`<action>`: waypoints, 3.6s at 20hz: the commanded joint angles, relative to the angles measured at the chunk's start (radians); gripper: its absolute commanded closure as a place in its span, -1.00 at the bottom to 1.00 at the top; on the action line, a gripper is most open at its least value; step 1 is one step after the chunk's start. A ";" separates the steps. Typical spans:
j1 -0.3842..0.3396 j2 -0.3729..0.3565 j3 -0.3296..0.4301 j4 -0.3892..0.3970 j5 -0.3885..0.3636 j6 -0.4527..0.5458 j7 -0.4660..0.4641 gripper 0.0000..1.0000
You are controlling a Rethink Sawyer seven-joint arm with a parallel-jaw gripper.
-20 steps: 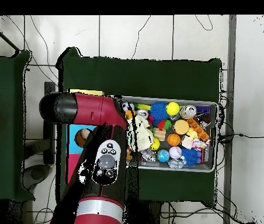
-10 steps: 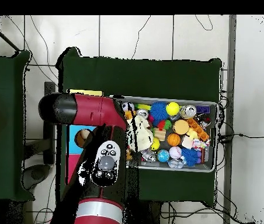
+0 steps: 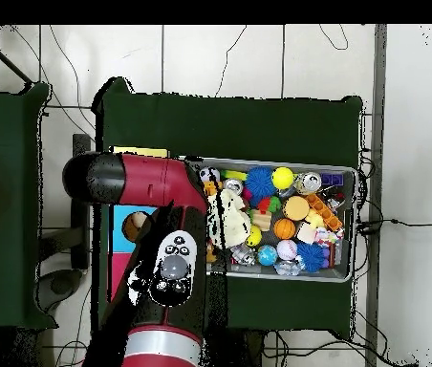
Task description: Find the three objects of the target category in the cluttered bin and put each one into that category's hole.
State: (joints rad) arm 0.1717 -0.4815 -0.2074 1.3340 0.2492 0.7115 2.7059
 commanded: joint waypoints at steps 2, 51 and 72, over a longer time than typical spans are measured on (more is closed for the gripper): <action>-0.057 -0.187 -0.037 0.070 -0.014 0.233 0.052 -1.00; -0.080 -0.147 -0.019 0.119 -0.034 0.111 0.042 -1.00; -0.054 -0.221 -0.024 0.202 -0.029 0.106 0.049 -1.00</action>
State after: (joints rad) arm 0.1683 -0.5651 -0.2005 1.4186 0.2418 0.7117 2.7059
